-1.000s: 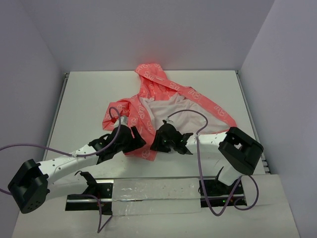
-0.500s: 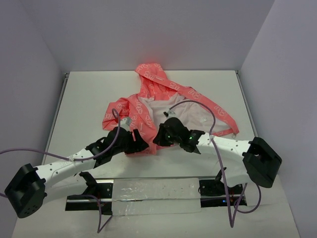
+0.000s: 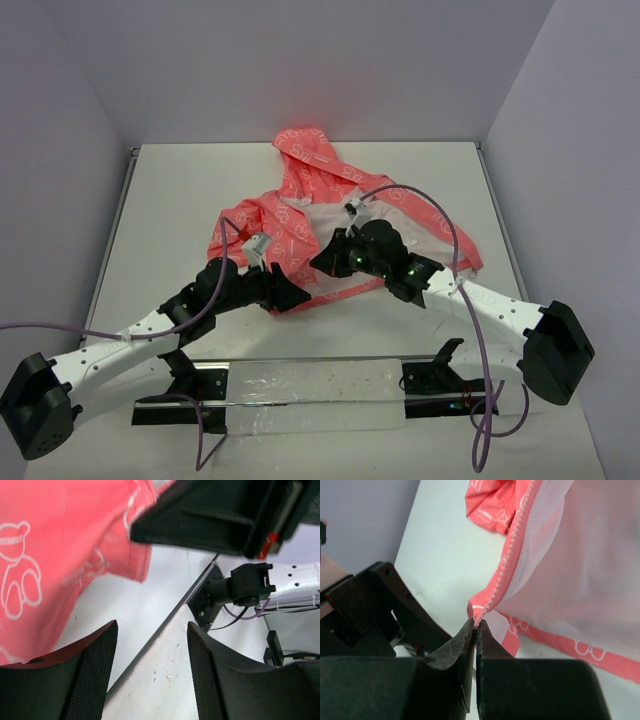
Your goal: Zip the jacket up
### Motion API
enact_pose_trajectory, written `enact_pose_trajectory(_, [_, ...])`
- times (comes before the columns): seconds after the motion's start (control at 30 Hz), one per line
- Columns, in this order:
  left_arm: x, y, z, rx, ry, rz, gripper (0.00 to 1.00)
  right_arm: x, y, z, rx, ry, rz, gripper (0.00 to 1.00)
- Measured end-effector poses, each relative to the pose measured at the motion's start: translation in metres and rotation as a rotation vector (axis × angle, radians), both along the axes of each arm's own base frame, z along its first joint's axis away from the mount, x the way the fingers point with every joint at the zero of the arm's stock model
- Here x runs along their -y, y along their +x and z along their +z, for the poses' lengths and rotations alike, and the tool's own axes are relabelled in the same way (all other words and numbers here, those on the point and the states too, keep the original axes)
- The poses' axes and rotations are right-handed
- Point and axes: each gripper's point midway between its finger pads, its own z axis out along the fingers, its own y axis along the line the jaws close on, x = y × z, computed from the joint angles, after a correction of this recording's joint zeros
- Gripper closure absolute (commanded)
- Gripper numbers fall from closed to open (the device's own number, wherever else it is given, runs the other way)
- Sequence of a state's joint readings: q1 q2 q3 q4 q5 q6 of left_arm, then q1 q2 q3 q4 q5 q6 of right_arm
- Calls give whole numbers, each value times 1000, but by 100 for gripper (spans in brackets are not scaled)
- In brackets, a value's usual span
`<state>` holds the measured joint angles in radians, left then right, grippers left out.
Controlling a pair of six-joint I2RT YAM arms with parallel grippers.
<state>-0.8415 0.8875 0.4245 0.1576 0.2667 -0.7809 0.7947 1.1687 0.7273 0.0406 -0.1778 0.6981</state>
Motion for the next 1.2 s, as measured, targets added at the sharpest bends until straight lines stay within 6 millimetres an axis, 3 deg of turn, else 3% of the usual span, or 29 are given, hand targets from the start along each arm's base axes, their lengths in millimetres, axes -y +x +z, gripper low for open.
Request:
enact_pose_trajectory(0.1, [-1, -1, 5, 15, -16, 2, 12, 3, 5, 5, -2, 24, 8, 100])
enact_pose_trajectory(0.17, [-2, -1, 7, 23, -24, 4, 8, 4, 3, 6, -11, 34, 27, 100])
enact_pose_trajectory(0.37, [-11, 7, 24, 77, -59, 67, 12, 7, -2, 3, -46, 29, 73, 100])
enact_pose_trajectory(0.47, [-16, 11, 27, 90, -60, 103, 12, 15, 8, -4, -68, -6, 62, 100])
enact_pose_trajectory(0.53, [-18, 14, 26, 88, -54, 119, 12, 28, 19, -16, -81, -31, 23, 100])
enact_pose_trajectory(0.67, [-18, 18, 17, 66, -29, 140, 13, 57, 33, -56, -147, -100, -52, 81])
enact_pose_trajectory(0.8, [-16, 21, -4, 10, 21, 150, 14, 63, 29, -100, -239, -182, -41, 73])
enact_pose_trajectory(0.9, [-15, 22, -16, -21, 52, 151, 14, 66, 21, -122, -288, -217, -21, 61])
enact_pose_trajectory(1.03, [-14, 22, -21, -35, 63, 152, 14, 72, 9, -141, -327, -250, -2, 53])
enact_pose_trajectory(1.2, [-14, 23, -27, -50, 77, 153, 14, 72, 5, -146, -324, -249, 20, 46])
